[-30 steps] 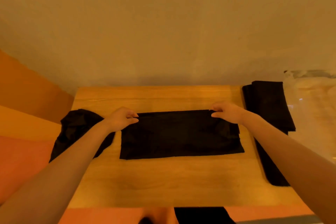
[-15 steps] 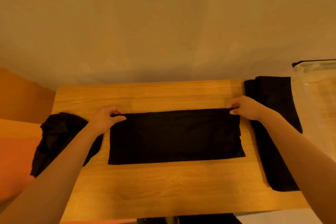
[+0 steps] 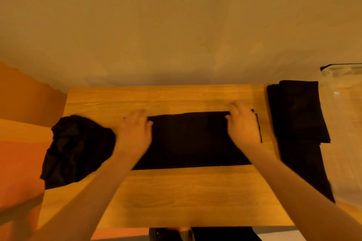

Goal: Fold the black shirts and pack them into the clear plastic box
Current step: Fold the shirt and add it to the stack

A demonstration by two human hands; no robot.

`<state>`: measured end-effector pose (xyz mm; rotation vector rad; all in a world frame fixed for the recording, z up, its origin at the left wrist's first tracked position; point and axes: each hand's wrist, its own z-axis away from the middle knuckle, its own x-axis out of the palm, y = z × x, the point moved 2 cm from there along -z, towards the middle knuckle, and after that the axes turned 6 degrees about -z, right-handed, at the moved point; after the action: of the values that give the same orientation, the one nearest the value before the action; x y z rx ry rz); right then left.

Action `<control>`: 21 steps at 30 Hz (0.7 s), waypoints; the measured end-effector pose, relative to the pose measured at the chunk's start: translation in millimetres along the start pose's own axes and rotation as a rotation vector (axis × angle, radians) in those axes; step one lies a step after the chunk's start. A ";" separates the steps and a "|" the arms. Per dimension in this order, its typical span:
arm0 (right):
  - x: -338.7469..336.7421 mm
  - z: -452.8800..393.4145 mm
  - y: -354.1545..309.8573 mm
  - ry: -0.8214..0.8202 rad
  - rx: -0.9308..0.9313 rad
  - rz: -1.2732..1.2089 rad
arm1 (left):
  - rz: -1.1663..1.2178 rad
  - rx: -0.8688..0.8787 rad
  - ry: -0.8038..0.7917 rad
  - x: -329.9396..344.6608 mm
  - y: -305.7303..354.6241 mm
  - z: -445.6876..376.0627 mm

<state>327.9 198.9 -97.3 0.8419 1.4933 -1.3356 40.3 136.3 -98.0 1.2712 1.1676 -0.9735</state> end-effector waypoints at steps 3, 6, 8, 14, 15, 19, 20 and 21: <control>33.6 15.6 -36.1 -0.156 -0.179 -0.015 | -0.077 0.207 -0.173 27.4 51.2 30.3; 52.9 20.9 -26.9 -0.291 -0.156 0.085 | -0.179 0.104 -0.321 51.9 44.3 37.2; 52.8 19.7 -5.7 -0.303 -0.085 0.105 | -0.190 0.046 -0.323 59.1 26.0 34.2; 38.3 27.4 49.3 -0.236 0.132 0.110 | -0.188 -0.062 -0.286 56.1 0.6 18.7; 37.8 29.7 51.3 -0.225 0.152 0.100 | -0.192 -0.047 -0.286 55.9 0.2 17.1; 38.8 47.7 47.6 -0.160 0.270 0.055 | -0.221 0.051 -0.305 58.7 -3.3 -1.2; 40.0 54.1 43.3 -0.145 0.308 0.051 | -0.234 0.096 -0.302 59.3 -3.9 -9.1; 41.5 60.1 38.2 -0.133 0.354 0.052 | -0.248 0.143 -0.304 59.0 -4.7 -18.1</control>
<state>361.0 142.8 -147.9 0.9841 1.1414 -1.6110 44.3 158.5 -155.6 1.0566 1.0453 -1.4027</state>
